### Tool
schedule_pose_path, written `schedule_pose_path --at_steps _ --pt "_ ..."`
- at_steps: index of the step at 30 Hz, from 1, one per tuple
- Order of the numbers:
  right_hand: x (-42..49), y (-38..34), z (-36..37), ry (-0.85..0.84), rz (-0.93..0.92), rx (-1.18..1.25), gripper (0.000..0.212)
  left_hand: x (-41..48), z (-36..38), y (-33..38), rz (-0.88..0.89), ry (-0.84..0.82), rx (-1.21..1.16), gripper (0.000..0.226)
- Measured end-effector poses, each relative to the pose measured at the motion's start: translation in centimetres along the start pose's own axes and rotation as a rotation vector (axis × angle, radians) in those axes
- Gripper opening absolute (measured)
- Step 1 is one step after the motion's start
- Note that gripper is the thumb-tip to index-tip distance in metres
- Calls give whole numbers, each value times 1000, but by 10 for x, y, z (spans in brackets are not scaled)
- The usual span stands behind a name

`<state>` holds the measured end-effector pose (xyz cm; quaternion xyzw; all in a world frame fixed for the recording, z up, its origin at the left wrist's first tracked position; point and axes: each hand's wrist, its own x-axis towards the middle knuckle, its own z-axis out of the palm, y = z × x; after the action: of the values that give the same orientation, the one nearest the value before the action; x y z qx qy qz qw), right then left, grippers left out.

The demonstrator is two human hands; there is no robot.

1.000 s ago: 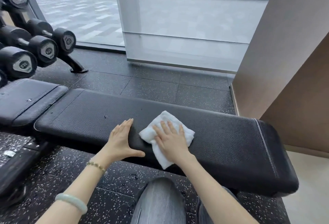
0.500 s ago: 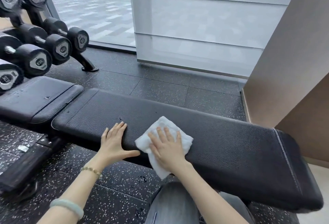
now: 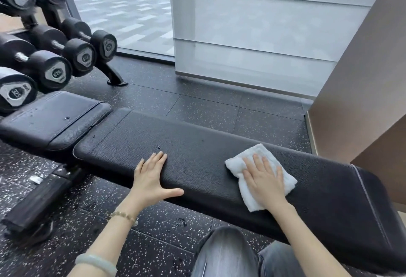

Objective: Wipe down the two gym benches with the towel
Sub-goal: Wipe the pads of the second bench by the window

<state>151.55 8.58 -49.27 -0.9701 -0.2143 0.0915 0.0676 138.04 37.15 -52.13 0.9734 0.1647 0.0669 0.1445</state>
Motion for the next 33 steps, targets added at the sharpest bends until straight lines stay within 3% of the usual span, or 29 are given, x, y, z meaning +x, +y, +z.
schedule_pose_path --at_steps 5,11,14,19,22,28,33 --pt "85 -53 -5 -7 -40 44 48 2 -1 -1 -26 -7 -2 143" --pt "79 -139 10 -61 -340 4 49 2 -3 2 -55 -8 -50 130" --pt "55 -118 15 -33 -395 -7 49 1 -2 0 -51 8 -65 127" --pt "65 -25 1 64 -132 20 46 1 -4 2 -29 -10 -40 141" --pt "99 -24 -8 28 -39 31 44 2 -4 3 -45 -12 -39 144" --pt "103 -111 3 -19 -300 5 48 4 -6 2 -78 -3 -85 147" --pt "41 -75 17 -6 -425 -30 66 6 -3 0 -77 12 -83 130"
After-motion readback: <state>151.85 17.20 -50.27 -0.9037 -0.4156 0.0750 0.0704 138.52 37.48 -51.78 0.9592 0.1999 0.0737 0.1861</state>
